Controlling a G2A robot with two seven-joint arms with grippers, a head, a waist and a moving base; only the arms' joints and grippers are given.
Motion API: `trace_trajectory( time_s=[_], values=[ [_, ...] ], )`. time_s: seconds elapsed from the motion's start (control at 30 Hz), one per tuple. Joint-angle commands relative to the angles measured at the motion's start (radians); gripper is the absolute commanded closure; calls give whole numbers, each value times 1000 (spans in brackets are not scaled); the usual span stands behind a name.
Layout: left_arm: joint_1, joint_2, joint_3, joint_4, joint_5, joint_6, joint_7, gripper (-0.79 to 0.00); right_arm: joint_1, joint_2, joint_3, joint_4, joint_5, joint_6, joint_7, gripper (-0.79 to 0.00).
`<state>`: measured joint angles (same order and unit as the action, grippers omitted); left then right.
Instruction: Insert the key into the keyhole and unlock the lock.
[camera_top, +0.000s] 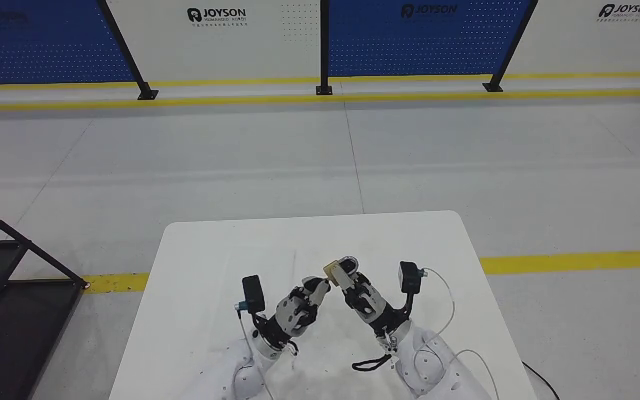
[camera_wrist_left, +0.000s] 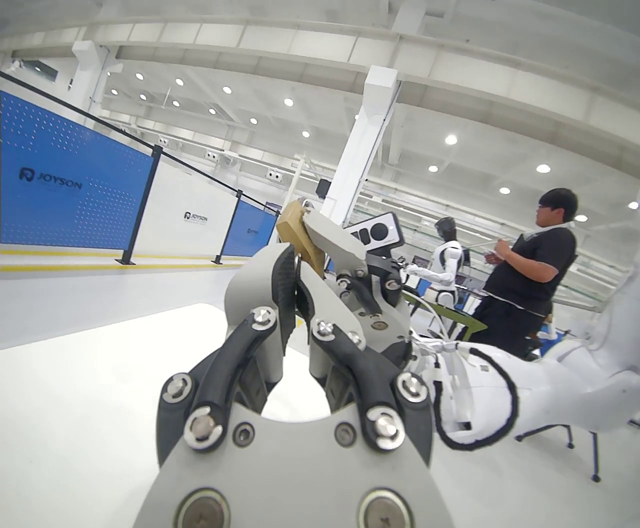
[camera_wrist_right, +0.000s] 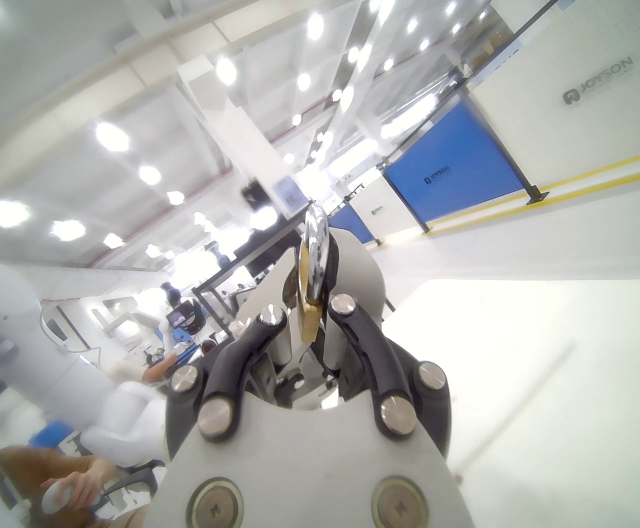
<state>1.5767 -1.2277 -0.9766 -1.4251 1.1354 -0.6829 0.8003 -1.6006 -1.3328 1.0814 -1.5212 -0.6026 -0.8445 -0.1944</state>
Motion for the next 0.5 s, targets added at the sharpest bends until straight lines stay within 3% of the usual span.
trace_trajectory(
  time_s=[0.0, 0.47],
  values=[
    [0, -3, 8, 7, 51, 50, 47, 0, 0, 0, 0, -1, 0, 2, -1, 0],
    [-23, -26, 54, 74, 283, 387, 263, 0, -1, 2, -4, -4, -1, 12, 3, 0]
  ],
)
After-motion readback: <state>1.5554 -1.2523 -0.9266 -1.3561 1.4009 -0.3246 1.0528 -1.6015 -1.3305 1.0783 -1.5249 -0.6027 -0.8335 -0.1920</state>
